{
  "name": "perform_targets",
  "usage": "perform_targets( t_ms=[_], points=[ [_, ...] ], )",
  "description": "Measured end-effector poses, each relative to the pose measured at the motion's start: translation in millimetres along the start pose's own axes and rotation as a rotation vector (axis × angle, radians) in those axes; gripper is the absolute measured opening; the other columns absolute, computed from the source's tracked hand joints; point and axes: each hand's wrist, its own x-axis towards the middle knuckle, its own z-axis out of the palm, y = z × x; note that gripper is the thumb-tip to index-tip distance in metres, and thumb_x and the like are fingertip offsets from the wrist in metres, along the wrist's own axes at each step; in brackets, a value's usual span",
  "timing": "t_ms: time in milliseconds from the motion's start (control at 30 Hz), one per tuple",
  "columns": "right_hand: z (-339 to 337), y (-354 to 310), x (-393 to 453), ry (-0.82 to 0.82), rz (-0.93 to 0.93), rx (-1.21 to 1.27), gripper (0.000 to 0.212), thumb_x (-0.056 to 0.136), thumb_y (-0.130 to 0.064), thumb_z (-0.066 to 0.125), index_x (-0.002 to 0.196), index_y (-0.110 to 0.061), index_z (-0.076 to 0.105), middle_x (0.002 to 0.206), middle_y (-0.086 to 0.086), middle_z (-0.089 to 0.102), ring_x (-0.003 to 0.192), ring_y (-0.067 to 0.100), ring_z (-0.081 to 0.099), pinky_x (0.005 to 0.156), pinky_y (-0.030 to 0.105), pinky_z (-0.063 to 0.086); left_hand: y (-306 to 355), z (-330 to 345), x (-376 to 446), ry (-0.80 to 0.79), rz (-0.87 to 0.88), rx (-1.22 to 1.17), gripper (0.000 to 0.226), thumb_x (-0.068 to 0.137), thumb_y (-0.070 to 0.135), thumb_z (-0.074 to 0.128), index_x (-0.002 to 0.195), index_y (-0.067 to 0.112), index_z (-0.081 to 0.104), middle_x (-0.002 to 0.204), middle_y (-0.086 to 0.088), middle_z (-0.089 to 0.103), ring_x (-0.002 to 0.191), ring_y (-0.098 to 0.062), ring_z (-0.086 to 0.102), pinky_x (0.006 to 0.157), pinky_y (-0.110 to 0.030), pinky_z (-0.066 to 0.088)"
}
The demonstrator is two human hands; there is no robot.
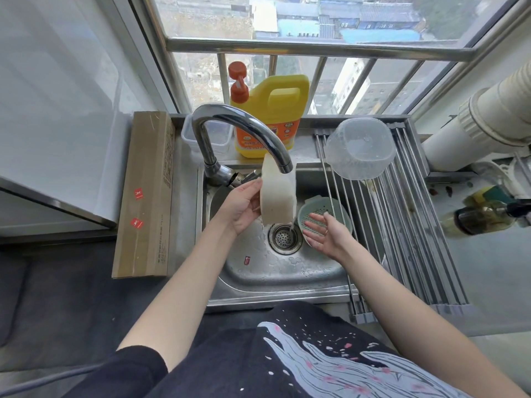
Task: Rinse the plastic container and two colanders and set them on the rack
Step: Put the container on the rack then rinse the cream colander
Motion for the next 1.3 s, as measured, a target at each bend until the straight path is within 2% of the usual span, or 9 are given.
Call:
perform_targets(
  t_ms=[200,500,567,667,767,900,1000,1100,1300],
  points=[
    [5.4,-13.9,-1.7,0.068,-0.19,-0.132,0.039,0.104,-0.027,0.031,0.138,-0.014,0.044,0.139,0.01,0.049,0.112,0.025,0.054,0.095,0.037,0.045,4.9,24.4,9.1,0.11,-0.117,0.104,0.013,0.094,0.021,0.057,0.101,0.011,0.062,0.084,-0.003,0.065,0.073,-0.015,0.061,0.062,-0.027,0.051],
    [15.6,-28.1,-1.5,-0.065,-0.3,-0.375,0.051,0.099,-0.046,0.041,0.146,-0.033,0.029,0.152,0.001,0.032,0.137,0.025,0.034,0.111,0.049,0.029,17.7,34.6,13.3,0.22,-0.211,-0.001,0.019,0.092,0.016,0.059,0.074,0.009,0.06,0.046,0.003,0.064,0.041,-0.006,0.061,0.044,-0.015,0.052],
    [21.5,-25.0,-1.3,-0.125,-0.255,-0.43,0.053,0.094,-0.056,0.042,0.142,-0.034,0.036,0.142,-0.002,0.046,0.125,0.019,0.047,0.105,0.048,0.037,17.9,35.5,15.9,0.248,-0.234,-0.041,0.022,0.092,0.014,0.058,0.071,0.008,0.059,0.042,0.003,0.061,0.037,-0.007,0.058,0.043,-0.016,0.051],
    [26.7,-18.4,-2.0,-0.192,-0.191,-0.353,0.048,0.1,-0.053,0.03,0.117,-0.022,0.063,0.097,-0.004,0.069,0.085,0.009,0.064,0.075,0.029,0.05,15.7,38.2,20.4,0.274,-0.282,-0.116,0.018,0.091,0.014,0.061,0.076,0.004,0.06,0.047,-0.003,0.064,0.038,-0.011,0.061,0.044,-0.02,0.054],
    [24.4,-10.7,3.7,-0.165,-0.119,-0.291,0.04,0.102,-0.047,0.031,0.096,-0.027,0.064,0.07,-0.009,0.067,0.059,0.005,0.062,0.055,0.024,0.048,13.9,40.5,22.5,0.271,-0.31,-0.178,0.017,0.091,0.014,0.062,0.082,0.0,0.06,0.072,-0.009,0.068,0.061,-0.018,0.066,0.069,-0.028,0.057],
    [32.0,-9.9,6.5,-0.079,0.12,-0.136,0.046,0.088,-0.067,0.045,0.086,-0.024,0.063,0.067,-0.002,0.067,0.057,0.021,0.065,0.059,0.032,0.051,15.9,33.7,17.1,0.177,-0.363,0.025,0.029,0.097,0.033,0.051,0.091,0.007,0.062,0.078,-0.004,0.068,0.071,-0.017,0.064,0.064,-0.029,0.056],
    [39.0,-11.3,-2.1,-0.119,0.299,-0.069,0.054,0.086,-0.063,0.053,0.093,-0.011,0.065,0.081,0.008,0.066,0.062,0.027,0.067,0.057,0.039,0.057,21.7,24.2,9.3,0.052,-0.358,0.208,0.037,0.099,0.041,0.039,0.102,0.013,0.063,0.08,0.0,0.069,0.076,-0.016,0.064,0.07,-0.03,0.053],
    [43.4,-11.6,-5.8,-0.04,0.294,-0.109,0.05,0.086,-0.048,0.064,0.111,-0.006,0.056,0.104,0.019,0.059,0.077,0.033,0.066,0.05,0.04,0.057,26.4,19.1,2.4,-0.05,-0.333,0.232,0.04,0.099,0.042,0.038,0.094,0.013,0.065,0.077,-0.001,0.073,0.08,-0.018,0.066,0.074,-0.033,0.053],
    [44.2,-17.0,-12.2,-0.079,0.27,-0.089,0.039,0.089,-0.036,0.063,0.097,0.0,0.051,0.089,0.017,0.057,0.062,0.026,0.067,0.043,0.03,0.056,25.2,14.8,0.6,-0.158,-0.244,0.266,0.038,0.097,0.045,0.043,0.11,0.014,0.06,0.095,-0.006,0.066,0.089,-0.022,0.063,0.085,-0.04,0.052]
  ],
)
